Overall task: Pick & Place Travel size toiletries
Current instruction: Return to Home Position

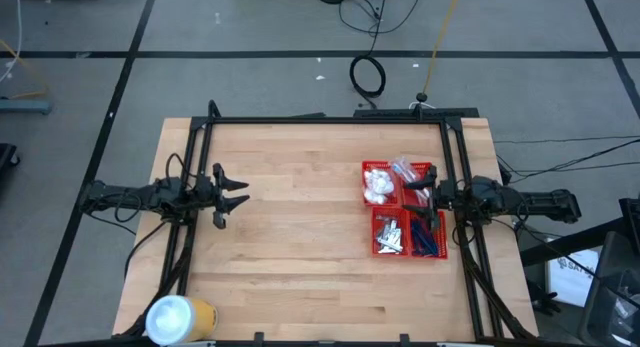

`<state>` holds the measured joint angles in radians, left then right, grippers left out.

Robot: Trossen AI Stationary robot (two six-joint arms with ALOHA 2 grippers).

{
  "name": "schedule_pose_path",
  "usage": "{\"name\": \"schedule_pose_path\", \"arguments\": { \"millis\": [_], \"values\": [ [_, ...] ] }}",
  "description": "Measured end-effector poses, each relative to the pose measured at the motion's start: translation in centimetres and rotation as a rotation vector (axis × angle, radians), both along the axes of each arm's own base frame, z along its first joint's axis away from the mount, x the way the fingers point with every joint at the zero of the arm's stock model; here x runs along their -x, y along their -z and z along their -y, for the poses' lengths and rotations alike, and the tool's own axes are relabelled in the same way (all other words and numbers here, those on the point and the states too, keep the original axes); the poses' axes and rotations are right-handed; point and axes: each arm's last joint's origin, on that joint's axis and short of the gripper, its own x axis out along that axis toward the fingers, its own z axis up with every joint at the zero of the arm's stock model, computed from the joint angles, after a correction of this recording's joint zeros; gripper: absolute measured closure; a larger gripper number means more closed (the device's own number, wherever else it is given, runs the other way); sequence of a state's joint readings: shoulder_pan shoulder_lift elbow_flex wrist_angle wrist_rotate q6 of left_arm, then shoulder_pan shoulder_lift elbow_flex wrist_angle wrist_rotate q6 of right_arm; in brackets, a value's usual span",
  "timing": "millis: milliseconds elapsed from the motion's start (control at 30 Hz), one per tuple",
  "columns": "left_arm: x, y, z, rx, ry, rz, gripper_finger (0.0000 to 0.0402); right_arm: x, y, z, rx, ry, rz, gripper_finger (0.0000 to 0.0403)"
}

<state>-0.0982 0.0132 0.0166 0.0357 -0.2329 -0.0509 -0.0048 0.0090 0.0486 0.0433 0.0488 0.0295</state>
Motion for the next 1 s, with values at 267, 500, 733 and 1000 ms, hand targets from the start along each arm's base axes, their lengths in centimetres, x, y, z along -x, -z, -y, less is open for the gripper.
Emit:
{"name": "schedule_pose_path", "arguments": {
  "millis": [267,500,733,1000],
  "values": [
    [-0.2,0.2,0.0,-0.002,0.0,-0.026,0.0236,0.0,0.2,0.0,-0.004,-0.001,-0.02,0.0135],
    [-0.7,0.8,0.0,0.012,-0.004,-0.101,0.0236,0.0,0.2,0.0,-0.004,0.0,-0.019,0.0137],
    [-0.9,1.1,0.1,0.01,-0.005,-0.134,0.0236,0.0,0.2,0.0,-0.004,0.001,-0.019,0.0133],
    [-0.5,0.7,0.0,-0.009,-0.005,-0.091,0.0236,0.0,0.4,0.0,-0.011,0.001,-0.042,0.0136]
  ]
}}
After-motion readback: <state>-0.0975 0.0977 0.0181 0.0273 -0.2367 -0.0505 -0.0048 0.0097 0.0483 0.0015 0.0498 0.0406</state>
